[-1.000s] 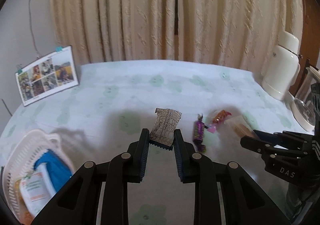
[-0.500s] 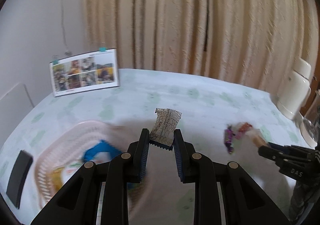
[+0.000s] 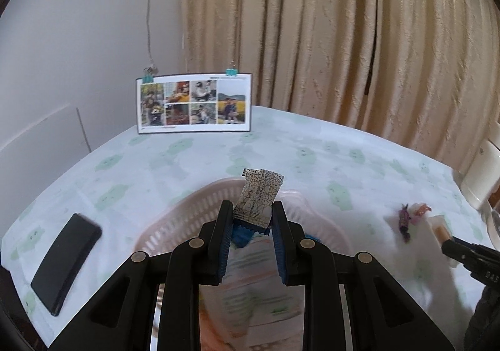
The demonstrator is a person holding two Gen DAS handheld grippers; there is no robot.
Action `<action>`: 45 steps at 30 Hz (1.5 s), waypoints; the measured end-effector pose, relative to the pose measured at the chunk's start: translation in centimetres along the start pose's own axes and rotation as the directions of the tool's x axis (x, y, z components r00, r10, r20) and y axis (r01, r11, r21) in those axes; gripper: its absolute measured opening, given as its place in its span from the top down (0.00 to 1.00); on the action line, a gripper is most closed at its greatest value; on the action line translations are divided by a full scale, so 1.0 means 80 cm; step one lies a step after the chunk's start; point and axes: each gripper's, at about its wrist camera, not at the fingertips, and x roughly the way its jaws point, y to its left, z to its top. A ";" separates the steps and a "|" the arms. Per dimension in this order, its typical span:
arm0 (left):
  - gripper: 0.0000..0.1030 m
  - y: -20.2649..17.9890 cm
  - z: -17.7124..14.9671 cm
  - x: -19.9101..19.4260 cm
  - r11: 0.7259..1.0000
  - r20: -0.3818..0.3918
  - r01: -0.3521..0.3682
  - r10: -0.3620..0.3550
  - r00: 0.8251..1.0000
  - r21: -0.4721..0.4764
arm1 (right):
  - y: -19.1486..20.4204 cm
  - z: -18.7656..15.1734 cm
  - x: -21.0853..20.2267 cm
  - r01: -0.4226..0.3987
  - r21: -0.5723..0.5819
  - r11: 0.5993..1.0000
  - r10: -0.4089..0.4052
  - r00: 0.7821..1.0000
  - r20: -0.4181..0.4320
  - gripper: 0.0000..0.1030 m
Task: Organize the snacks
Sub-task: 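Carry the silver wrapper snack into the basket and open the left gripper, then lower the cracker-stick pack into the basket and open the right gripper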
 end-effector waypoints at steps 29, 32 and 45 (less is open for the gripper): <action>0.40 0.096 -0.012 -0.028 0.989 0.037 -0.024 0.030 0.999 -0.144 | 0.187 0.004 0.052 -0.206 -0.121 0.971 0.204 0.979 -0.027 0.74; 0.40 0.104 -0.014 -0.028 0.988 0.031 -0.025 0.030 0.999 -0.153 | 0.206 0.004 0.064 -0.221 -0.134 0.966 0.217 0.975 -0.042 0.74; 0.40 0.106 -0.013 -0.024 0.988 0.028 -0.019 0.023 0.999 -0.152 | 0.215 0.003 0.089 -0.241 -0.102 0.965 0.238 0.970 -0.041 0.60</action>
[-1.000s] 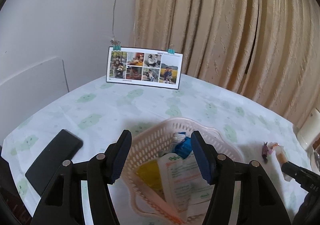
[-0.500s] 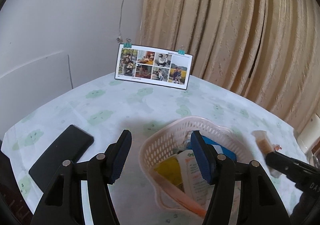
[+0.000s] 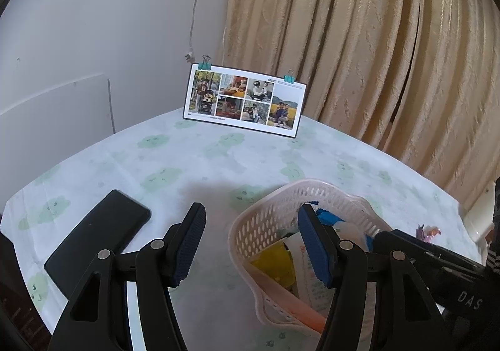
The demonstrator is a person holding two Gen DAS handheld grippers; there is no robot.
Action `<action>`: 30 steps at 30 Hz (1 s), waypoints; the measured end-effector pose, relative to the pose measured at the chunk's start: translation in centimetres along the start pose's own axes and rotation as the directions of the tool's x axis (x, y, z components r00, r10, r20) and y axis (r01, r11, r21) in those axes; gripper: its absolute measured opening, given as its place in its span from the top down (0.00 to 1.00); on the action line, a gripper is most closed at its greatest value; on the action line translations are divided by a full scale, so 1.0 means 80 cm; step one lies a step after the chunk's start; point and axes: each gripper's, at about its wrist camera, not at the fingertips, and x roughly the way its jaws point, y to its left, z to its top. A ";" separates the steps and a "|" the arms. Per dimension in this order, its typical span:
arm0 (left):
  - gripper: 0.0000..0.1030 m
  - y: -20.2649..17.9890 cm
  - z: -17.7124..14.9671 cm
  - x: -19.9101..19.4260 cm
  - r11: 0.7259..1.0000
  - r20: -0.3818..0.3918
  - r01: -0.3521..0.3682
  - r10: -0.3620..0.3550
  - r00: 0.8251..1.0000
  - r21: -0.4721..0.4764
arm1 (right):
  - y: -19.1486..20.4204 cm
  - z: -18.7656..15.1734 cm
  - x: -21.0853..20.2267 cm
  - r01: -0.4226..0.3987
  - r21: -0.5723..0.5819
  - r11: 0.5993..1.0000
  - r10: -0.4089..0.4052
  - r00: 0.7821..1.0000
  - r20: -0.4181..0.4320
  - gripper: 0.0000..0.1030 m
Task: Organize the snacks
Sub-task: 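Lower the cracker-stick pack into the basket and open the right gripper, then move the right gripper to the pink-orange candy and grasp it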
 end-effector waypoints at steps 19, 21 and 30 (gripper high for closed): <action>0.40 -0.086 -0.009 -0.006 0.988 -0.015 0.083 -0.082 0.997 0.129 | -0.101 -0.013 -0.042 0.169 0.117 0.979 -0.173 0.985 0.020 0.60; 0.40 -0.095 -0.010 -0.006 0.986 -0.018 0.092 -0.090 0.996 0.140 | -0.115 -0.015 -0.047 0.204 0.126 0.971 -0.207 0.978 0.017 0.60; 0.40 -0.135 -0.020 -0.008 0.972 -0.036 0.136 -0.131 0.991 0.193 | -0.197 -0.027 -0.064 0.365 0.231 0.902 -0.366 0.930 -0.041 0.60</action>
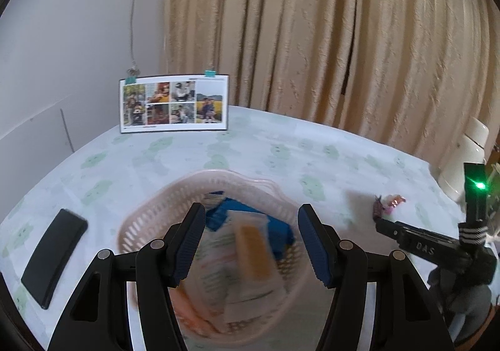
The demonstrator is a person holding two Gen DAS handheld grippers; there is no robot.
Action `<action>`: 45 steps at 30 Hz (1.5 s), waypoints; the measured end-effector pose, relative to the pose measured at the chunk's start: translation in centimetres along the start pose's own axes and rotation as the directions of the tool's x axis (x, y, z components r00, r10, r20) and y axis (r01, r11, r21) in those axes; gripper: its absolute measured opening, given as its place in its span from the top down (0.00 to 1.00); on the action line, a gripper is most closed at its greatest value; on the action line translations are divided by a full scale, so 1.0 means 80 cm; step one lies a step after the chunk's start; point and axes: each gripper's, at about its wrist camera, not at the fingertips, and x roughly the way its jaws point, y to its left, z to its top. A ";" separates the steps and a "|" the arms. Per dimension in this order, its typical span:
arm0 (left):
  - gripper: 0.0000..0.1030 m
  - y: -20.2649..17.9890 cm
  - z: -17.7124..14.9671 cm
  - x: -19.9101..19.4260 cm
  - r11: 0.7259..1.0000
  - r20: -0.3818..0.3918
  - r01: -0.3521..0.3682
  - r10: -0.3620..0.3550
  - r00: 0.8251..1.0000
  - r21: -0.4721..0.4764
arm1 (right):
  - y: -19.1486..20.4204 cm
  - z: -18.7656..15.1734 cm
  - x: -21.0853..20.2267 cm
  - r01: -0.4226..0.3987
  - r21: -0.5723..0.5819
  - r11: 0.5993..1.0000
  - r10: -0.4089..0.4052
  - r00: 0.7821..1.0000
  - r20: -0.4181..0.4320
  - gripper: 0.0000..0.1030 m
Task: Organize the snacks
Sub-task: 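Move the right gripper to the pink-orange candy and grasp it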
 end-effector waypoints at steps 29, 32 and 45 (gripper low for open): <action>0.40 -0.096 -0.007 0.020 0.983 -0.044 0.108 -0.103 0.994 0.145 | -0.104 0.070 0.059 0.085 0.172 0.981 -0.079 0.996 -0.043 0.57; 0.40 -0.099 -0.008 0.025 0.983 -0.051 0.110 -0.103 0.993 0.148 | -0.097 0.076 0.068 0.126 0.131 0.983 -0.121 0.992 -0.044 0.57; 0.40 -0.139 -0.005 0.046 0.969 -0.071 0.127 -0.114 0.991 0.213 | -0.103 0.069 0.056 0.191 0.049 0.980 -0.191 0.981 -0.016 0.79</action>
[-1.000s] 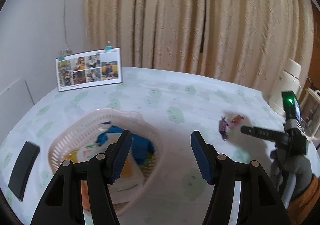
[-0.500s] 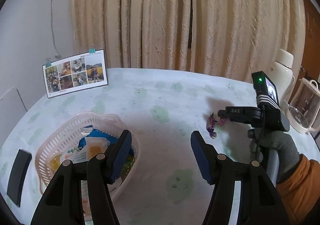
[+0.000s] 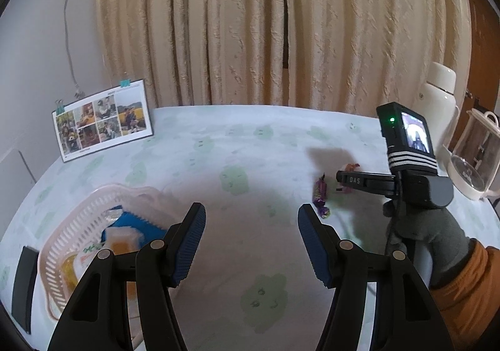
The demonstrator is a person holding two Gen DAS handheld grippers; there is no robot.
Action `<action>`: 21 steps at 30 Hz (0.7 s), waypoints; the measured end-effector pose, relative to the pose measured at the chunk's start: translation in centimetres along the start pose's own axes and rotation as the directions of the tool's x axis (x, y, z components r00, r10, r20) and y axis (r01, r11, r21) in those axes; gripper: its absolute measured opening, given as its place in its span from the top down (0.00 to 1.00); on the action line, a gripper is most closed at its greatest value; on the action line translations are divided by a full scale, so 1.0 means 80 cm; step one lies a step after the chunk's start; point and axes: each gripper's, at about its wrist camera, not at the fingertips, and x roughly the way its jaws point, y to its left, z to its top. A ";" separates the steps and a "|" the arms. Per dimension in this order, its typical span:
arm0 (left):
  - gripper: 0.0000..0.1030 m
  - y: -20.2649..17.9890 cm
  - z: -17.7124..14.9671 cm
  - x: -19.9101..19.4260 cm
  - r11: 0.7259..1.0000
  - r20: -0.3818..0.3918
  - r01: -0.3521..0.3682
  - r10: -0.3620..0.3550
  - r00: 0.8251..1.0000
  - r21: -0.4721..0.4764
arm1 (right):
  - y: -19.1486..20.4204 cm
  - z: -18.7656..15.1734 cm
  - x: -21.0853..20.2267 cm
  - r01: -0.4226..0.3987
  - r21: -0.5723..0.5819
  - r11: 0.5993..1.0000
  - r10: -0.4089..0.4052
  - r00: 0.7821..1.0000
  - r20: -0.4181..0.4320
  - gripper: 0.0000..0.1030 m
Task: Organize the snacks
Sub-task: 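Move the right gripper to the pink-orange candy and grasp it, then grasp the purple wrapped candy with the left gripper while the right holds the pink candy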
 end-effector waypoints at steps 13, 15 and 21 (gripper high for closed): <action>0.45 -0.070 0.010 0.050 0.990 -0.030 0.047 -0.043 0.999 0.133 | -0.048 -0.021 -0.043 -0.056 0.029 0.998 0.055 0.998 0.026 0.80; 0.48 -0.075 0.013 0.066 0.989 -0.063 0.077 -0.069 0.996 0.125 | -0.054 -0.022 -0.046 -0.065 0.042 0.997 0.064 0.998 0.027 0.80; 0.54 -0.087 0.018 0.114 0.985 -0.144 0.146 -0.132 0.981 0.092 | -0.063 -0.021 -0.047 -0.086 0.069 0.994 0.084 0.996 0.033 0.79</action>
